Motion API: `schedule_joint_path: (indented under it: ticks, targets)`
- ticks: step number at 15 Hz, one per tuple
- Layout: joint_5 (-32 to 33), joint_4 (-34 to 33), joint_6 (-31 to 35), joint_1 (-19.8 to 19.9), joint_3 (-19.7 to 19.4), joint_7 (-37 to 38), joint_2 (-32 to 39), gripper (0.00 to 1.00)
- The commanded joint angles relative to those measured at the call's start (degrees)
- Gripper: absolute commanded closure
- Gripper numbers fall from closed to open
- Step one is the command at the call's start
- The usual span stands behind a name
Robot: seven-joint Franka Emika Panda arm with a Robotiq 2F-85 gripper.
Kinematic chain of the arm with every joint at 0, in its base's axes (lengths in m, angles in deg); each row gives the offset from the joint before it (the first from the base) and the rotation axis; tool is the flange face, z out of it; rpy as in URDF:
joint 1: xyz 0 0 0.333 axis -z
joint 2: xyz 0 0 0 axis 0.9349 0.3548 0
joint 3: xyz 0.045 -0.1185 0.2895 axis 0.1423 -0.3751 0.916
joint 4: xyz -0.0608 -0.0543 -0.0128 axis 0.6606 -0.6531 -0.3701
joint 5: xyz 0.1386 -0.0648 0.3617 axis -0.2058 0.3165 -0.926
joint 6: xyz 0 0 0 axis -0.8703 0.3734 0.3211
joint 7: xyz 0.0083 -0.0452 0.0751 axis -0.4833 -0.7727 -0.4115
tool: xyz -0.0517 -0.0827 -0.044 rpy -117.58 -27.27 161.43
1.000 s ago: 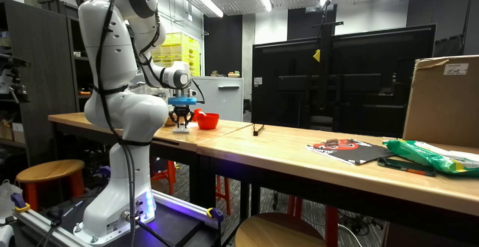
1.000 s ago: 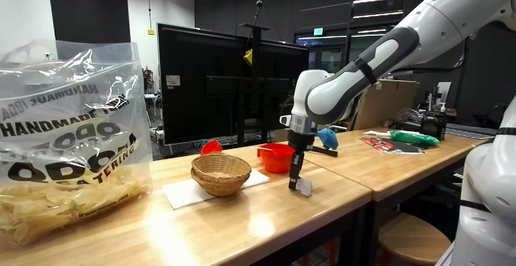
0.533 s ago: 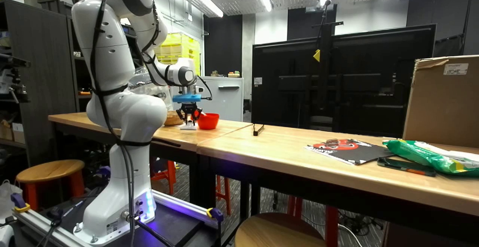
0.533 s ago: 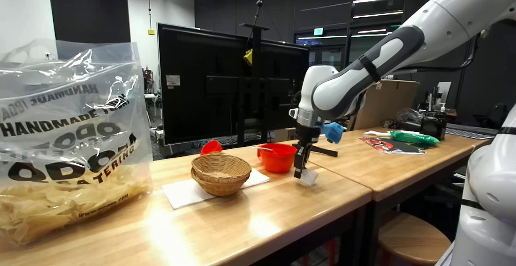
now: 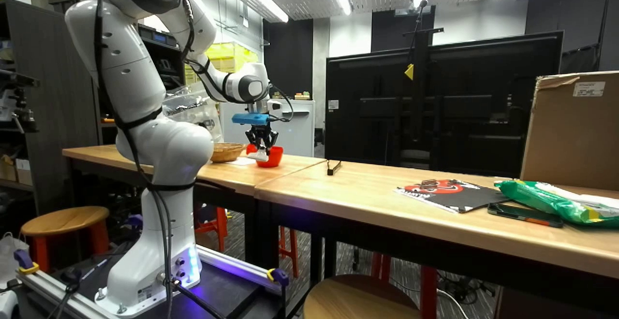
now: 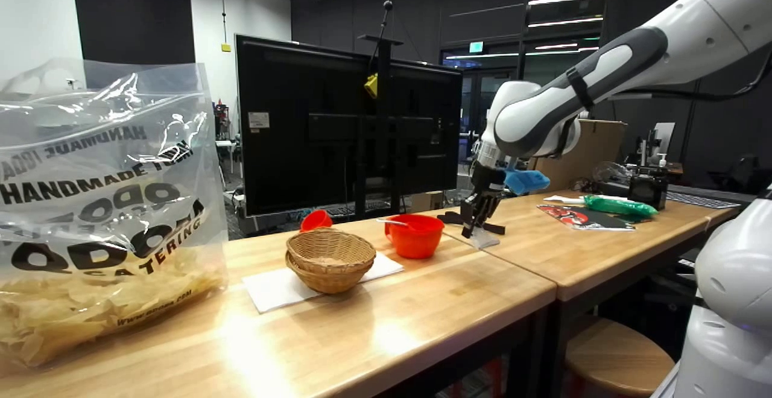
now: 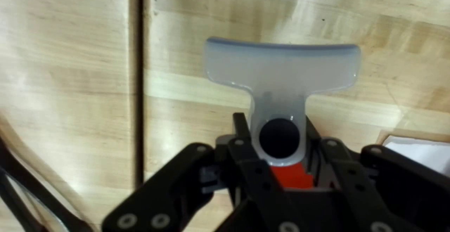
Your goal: Move the white clip to the right
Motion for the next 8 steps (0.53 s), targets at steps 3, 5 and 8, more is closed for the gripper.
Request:
schedule_joint_path:
  ticks: [3, 5, 8]
  targets:
    - [-5.85, 2.08, 1.19, 3.33, -3.65, 6.04, -3.70, 0.90]
    - [-7.92, 1.98, 2.02, 4.46, -4.08, 8.87, -3.53, 0.90]
    - [-10.58, 2.11, 3.96, 6.11, -4.11, 13.85, -3.53, 0.90]
